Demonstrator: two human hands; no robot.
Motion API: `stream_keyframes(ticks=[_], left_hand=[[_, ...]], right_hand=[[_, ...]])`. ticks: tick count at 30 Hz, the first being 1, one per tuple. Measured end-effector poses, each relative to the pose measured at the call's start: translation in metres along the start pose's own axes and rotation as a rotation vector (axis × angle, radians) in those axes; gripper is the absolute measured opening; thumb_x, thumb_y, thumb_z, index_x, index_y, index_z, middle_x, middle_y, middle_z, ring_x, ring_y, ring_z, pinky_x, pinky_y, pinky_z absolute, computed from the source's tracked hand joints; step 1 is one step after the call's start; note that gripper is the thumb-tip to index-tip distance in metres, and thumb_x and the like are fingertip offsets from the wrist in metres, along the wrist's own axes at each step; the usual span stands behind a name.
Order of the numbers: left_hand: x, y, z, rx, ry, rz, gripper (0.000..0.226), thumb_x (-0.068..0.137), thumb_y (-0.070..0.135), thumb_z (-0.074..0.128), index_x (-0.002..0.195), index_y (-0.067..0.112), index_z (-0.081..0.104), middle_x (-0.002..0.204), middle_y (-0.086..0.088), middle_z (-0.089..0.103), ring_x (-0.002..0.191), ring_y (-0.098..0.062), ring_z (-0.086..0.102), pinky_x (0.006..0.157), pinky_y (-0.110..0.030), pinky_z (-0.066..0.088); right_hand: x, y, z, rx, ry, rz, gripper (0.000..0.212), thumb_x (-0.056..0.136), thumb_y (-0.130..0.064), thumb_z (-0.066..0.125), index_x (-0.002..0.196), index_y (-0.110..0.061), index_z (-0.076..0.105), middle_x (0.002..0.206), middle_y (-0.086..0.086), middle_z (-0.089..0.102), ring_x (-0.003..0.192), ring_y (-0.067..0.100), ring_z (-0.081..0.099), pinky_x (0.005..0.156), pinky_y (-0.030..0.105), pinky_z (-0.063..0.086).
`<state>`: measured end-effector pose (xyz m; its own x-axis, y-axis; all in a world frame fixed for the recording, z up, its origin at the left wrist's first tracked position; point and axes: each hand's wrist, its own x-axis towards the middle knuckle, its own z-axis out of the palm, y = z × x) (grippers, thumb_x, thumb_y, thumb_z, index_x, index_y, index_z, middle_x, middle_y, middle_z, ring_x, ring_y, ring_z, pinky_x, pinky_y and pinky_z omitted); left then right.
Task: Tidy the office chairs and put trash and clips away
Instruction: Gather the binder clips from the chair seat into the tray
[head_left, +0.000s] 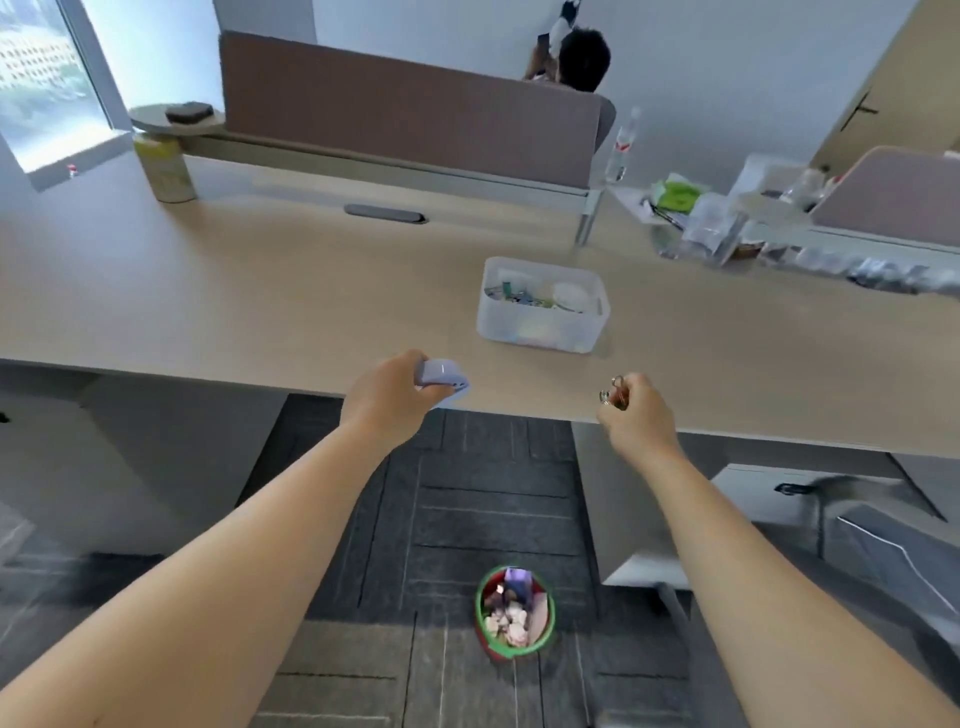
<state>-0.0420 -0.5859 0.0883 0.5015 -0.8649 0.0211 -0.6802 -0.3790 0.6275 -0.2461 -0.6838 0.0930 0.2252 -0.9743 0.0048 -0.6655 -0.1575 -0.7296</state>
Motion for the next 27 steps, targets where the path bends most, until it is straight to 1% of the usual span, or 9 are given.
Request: stream_keyframes(ticks=[4, 8, 12, 17, 22, 23, 24, 26, 27], left_hand=[[0.056, 0.038, 0.020, -0.077, -0.066, 0.020, 0.026, 0.090, 0.022, 0.055, 0.071, 0.011, 0.041, 0.058, 0.001, 0.035, 0.052, -0.014, 0.034, 0.046, -0.023, 0.021], [0.125, 0.050, 0.038, -0.064, -0.087, 0.036, 0.038, 0.087, 0.021, 0.058, 0.058, 0.016, 0.035, 0.056, 0.000, 0.034, 0.066, -0.025, 0.040, 0.047, -0.026, 0.022], [0.198, 0.062, 0.053, -0.004, -0.072, 0.065, 0.028, 0.086, 0.022, 0.059, 0.065, 0.013, 0.042, 0.058, 0.000, 0.040, 0.071, -0.026, 0.040, 0.047, -0.025, 0.022], [0.277, 0.081, 0.076, 0.088, -0.138, 0.122, 0.009, 0.088, 0.019, 0.054, 0.086, 0.010, 0.052, 0.085, -0.009, 0.050, 0.076, -0.026, 0.044, 0.053, -0.027, 0.029], [0.326, 0.082, 0.102, 0.257, -0.385, 0.044, 0.024, 0.076, 0.017, 0.050, 0.059, 0.006, 0.037, 0.063, -0.012, 0.040, 0.069, -0.026, 0.038, 0.047, -0.020, 0.020], [0.331, 0.082, 0.106, 0.276, -0.439, 0.017, 0.022, 0.070, 0.017, 0.049, 0.061, 0.002, 0.038, 0.061, -0.016, 0.038, 0.064, -0.025, 0.035, 0.047, -0.020, 0.019], [0.335, 0.080, 0.110, 0.283, -0.473, -0.002, 0.020, 0.070, 0.015, 0.050, 0.066, -0.003, 0.043, 0.081, -0.028, 0.048, 0.061, -0.024, 0.034, 0.048, -0.021, 0.021], [0.338, 0.075, 0.113, 0.283, -0.500, 0.007, 0.016, 0.078, 0.010, 0.054, 0.090, -0.001, 0.056, 0.074, -0.004, 0.042, 0.069, -0.028, 0.047, 0.056, -0.028, 0.038], [0.340, 0.072, 0.115, 0.280, -0.498, 0.023, 0.027, 0.080, 0.009, 0.056, 0.105, 0.001, 0.057, 0.090, -0.018, 0.055, 0.081, -0.031, 0.053, 0.062, -0.032, 0.043]], right_hand=[[0.047, 0.018, -0.012, -0.003, 0.028, 0.034, 0.018, 0.085, 0.002, 0.046, 0.073, -0.011, 0.040, 0.077, 0.003, 0.047, 0.076, 0.022, 0.040, 0.051, 0.018, 0.028], [0.102, 0.021, -0.006, -0.007, 0.024, 0.044, 0.036, 0.084, 0.000, 0.047, 0.059, -0.021, 0.030, 0.064, -0.004, 0.038, 0.061, 0.018, 0.035, 0.049, 0.021, 0.026], [0.166, 0.016, 0.003, 0.012, 0.056, 0.067, 0.023, 0.082, 0.000, 0.048, 0.067, -0.014, 0.038, 0.065, -0.005, 0.039, 0.063, 0.018, 0.036, 0.049, 0.021, 0.027], [0.237, 0.005, 0.013, 0.000, 0.055, 0.074, 0.011, 0.083, 0.000, 0.048, 0.080, -0.010, 0.043, 0.077, 0.002, 0.047, 0.076, 0.022, 0.040, 0.052, 0.017, 0.027], [0.285, 0.003, 0.028, -0.005, -0.003, 0.075, 0.014, 0.081, 0.000, 0.050, 0.077, -0.011, 0.043, 0.076, 0.000, 0.047, 0.075, 0.022, 0.043, 0.055, 0.027, 0.037], [0.293, 0.002, 0.031, 0.002, -0.017, 0.078, 0.014, 0.081, 0.000, 0.051, 0.076, -0.011, 0.043, 0.071, -0.001, 0.045, 0.074, 0.024, 0.046, 0.060, 0.033, 0.045], [0.300, 0.003, 0.034, 0.009, -0.033, 0.086, 0.015, 0.081, -0.001, 0.052, 0.074, -0.012, 0.043, 0.069, -0.001, 0.045, 0.074, 0.026, 0.049, 0.067, 0.042, 0.051], [0.310, 0.001, 0.041, -0.006, -0.078, 0.094, 0.020, 0.082, -0.003, 0.052, 0.068, -0.015, 0.043, 0.072, 0.000, 0.046, 0.073, 0.028, 0.052, 0.074, 0.047, 0.053], [0.314, 0.000, 0.044, -0.025, -0.100, 0.090, 0.023, 0.082, -0.004, 0.051, 0.066, -0.018, 0.043, 0.075, 0.000, 0.047, 0.074, 0.028, 0.052, 0.074, 0.045, 0.054]])
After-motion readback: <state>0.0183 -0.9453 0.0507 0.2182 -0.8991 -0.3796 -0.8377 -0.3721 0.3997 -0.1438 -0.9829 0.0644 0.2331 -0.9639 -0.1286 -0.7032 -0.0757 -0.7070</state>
